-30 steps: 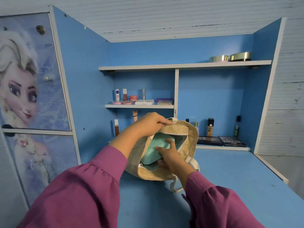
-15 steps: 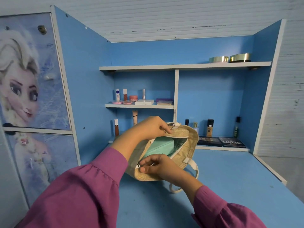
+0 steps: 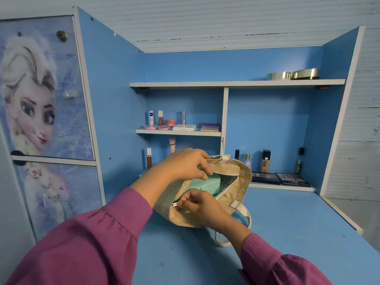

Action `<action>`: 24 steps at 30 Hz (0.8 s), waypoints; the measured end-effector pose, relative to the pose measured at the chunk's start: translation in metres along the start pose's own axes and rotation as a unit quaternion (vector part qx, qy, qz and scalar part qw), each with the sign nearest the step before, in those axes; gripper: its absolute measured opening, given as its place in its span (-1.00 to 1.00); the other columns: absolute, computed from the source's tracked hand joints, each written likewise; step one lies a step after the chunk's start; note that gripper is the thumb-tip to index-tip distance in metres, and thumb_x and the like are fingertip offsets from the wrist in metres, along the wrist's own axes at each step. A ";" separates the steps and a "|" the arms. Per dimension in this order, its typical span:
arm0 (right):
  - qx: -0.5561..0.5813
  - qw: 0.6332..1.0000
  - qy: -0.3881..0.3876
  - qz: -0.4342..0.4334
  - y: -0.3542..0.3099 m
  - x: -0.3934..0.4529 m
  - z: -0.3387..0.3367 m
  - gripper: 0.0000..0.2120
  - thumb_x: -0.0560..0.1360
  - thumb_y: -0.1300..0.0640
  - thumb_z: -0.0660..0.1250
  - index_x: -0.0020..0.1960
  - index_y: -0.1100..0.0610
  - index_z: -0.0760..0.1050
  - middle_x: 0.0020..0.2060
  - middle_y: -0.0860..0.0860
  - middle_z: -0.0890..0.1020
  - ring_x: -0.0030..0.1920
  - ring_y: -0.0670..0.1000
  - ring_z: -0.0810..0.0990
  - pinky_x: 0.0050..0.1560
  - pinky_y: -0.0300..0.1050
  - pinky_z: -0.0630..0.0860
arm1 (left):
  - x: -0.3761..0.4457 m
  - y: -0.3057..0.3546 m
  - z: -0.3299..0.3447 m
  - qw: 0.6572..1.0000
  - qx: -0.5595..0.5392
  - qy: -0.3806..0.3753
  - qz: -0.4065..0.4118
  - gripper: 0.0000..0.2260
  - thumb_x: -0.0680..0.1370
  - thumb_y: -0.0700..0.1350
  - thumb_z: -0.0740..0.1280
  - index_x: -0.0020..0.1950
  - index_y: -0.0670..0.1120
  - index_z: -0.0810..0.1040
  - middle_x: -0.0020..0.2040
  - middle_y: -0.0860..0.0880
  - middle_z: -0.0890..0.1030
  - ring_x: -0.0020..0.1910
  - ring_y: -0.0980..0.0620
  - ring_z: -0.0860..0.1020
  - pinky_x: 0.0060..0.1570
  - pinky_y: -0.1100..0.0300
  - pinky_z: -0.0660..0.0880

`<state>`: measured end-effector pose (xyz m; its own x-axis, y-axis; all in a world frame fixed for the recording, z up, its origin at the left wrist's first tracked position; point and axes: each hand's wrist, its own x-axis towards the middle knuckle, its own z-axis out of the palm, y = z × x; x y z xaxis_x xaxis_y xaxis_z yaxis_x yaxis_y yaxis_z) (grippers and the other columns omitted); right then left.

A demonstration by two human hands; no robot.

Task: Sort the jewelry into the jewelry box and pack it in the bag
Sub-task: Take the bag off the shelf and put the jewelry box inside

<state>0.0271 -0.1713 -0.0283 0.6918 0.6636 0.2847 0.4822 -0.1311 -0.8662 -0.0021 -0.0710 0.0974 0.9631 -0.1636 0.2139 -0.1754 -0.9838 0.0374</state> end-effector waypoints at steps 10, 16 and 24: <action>0.020 0.999 0.047 -0.018 0.008 -0.003 -0.007 -0.86 0.47 0.11 0.41 -0.26 -0.03 0.57 -0.27 -0.05 0.69 -0.20 -0.10 0.64 0.04 -0.05 0.55 | -0.046 -0.005 -0.002 0.990 0.052 -0.111 -0.074 -0.30 0.39 -0.02 0.46 0.39 0.36 0.19 0.57 0.04 -0.22 0.49 -0.12 0.17 0.31 0.01 0.34; 0.004 0.996 0.080 -0.036 0.006 -0.008 -0.008 -0.89 0.44 0.10 0.44 -0.26 0.03 0.59 -0.34 -0.06 0.65 -0.28 -0.18 0.55 -0.11 -0.18 0.50 | -0.057 -0.007 0.002 0.981 0.044 -0.163 -0.097 -0.09 0.39 -0.29 0.35 0.39 0.44 -0.08 0.56 0.02 -0.18 0.24 -0.13 0.49 -0.01 -0.01 0.57; 0.015 0.989 0.136 -0.053 0.011 -0.010 -0.029 -0.82 0.48 0.17 0.40 -0.29 0.03 0.57 -0.42 -0.18 0.57 -0.33 -0.25 0.49 -0.23 -0.39 0.42 | -0.059 -0.011 -0.001 0.978 0.053 -0.181 -0.093 -0.11 0.43 -0.39 0.24 0.42 0.41 -0.06 0.26 -0.07 0.43 -0.27 -0.02 0.44 -0.47 0.18 0.30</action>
<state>0.0411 -0.2012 -0.0292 0.7588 0.4498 0.4710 0.5463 -0.0458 -0.8363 -0.0574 -0.0500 0.0856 0.9890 0.0229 -0.1462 0.0138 -0.9979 -0.0629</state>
